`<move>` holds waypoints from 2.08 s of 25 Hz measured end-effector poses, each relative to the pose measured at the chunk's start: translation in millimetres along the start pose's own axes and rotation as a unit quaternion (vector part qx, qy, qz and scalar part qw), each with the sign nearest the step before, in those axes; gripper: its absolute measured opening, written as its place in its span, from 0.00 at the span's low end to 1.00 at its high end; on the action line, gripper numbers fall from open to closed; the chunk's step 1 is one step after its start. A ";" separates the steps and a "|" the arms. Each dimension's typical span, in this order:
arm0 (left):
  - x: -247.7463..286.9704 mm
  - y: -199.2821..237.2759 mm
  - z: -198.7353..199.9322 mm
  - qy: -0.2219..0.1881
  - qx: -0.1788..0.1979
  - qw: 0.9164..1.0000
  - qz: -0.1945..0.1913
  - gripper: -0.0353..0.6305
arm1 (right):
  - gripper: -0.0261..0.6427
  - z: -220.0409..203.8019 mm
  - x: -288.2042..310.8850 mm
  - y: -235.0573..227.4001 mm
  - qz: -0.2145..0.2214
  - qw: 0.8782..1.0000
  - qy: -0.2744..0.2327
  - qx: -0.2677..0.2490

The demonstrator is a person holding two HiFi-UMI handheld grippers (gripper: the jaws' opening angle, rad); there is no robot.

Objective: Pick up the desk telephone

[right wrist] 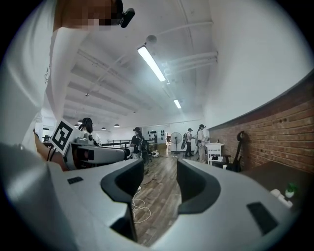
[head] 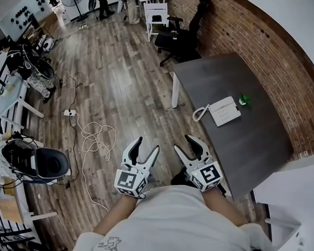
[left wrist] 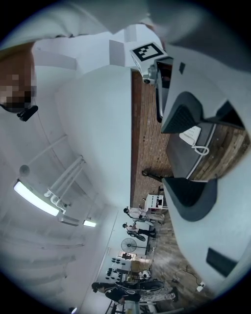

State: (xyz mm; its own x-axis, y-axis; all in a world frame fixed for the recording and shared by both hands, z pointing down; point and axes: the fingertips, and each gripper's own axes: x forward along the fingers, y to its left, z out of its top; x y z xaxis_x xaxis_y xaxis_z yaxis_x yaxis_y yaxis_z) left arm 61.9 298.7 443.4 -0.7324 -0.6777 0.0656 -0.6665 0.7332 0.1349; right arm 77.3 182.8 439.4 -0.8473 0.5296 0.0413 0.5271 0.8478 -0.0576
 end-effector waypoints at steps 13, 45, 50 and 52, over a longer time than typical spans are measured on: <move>183.9 -22.4 14.9 0.004 0.002 1.000 -0.031 0.49 | 0.34 7.2 27.6 -182.7 -0.019 1.000 -0.004 0.021; 488.4 -181.8 -3.0 0.084 0.042 0.870 -0.484 0.49 | 0.33 5.0 -78.2 -415.3 -0.446 0.892 -0.044 0.061; 513.5 -172.3 -12.9 0.111 0.049 0.842 -0.526 0.49 | 0.33 -2.7 -65.8 -419.5 -0.502 0.862 -0.039 0.068; 518.5 -168.4 -17.9 0.120 0.048 0.829 -0.544 0.49 | 0.33 -8.9 -61.7 -418.9 -0.520 0.850 -0.035 0.076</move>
State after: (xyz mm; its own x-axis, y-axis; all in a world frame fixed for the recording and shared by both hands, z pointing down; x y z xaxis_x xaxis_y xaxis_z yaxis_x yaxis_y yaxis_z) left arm -203.1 -177.1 472.3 0.3499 -0.9241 0.1538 -0.9312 -0.3252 0.1645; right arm -90.6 -204.8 469.9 -0.8544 -0.5119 0.0891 -0.5195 0.8402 -0.1556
